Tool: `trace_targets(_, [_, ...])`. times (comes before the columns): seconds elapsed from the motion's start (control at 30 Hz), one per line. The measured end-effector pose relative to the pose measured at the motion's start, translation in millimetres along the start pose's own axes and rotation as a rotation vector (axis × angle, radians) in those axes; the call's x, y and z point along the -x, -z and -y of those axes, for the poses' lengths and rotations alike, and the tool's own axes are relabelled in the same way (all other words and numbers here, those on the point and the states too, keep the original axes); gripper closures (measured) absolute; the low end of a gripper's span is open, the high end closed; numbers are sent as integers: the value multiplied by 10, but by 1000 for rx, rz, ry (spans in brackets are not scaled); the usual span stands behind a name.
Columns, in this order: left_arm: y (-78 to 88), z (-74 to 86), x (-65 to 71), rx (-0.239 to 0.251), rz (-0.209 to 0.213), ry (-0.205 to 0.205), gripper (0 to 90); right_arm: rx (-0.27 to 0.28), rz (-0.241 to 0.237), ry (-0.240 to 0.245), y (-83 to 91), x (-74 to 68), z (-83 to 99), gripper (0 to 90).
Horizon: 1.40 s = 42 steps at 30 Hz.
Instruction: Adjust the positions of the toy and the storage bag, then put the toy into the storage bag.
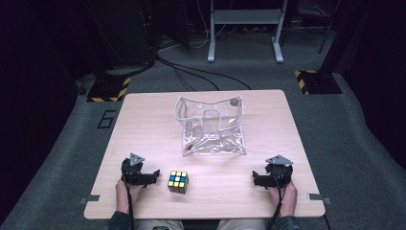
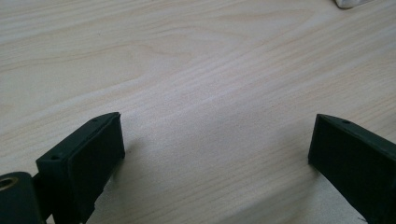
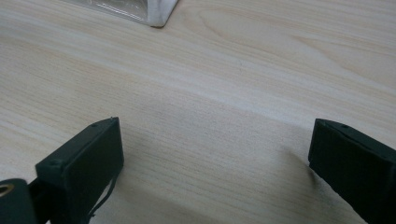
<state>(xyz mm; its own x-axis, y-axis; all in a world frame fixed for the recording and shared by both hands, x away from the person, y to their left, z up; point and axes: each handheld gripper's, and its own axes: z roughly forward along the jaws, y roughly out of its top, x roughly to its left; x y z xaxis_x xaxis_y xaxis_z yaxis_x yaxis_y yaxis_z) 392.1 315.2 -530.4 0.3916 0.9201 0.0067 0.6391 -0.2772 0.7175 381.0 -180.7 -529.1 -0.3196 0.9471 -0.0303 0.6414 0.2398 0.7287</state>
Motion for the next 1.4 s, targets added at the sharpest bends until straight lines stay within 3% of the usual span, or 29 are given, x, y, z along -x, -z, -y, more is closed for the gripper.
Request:
trace_targets(0.4, [-2, 3, 15, 3, -1, 19, 33, 7, 3, 3, 6, 3, 5, 50])
trace_targets(0.87, [2, 10, 41, -4, 22, 3, 2, 8, 13, 0, 8, 6, 6, 53])
trace_targets(1.4, [279, -68, 162, 67, 47, -2, 5, 2, 6, -26, 8, 22, 5, 70])
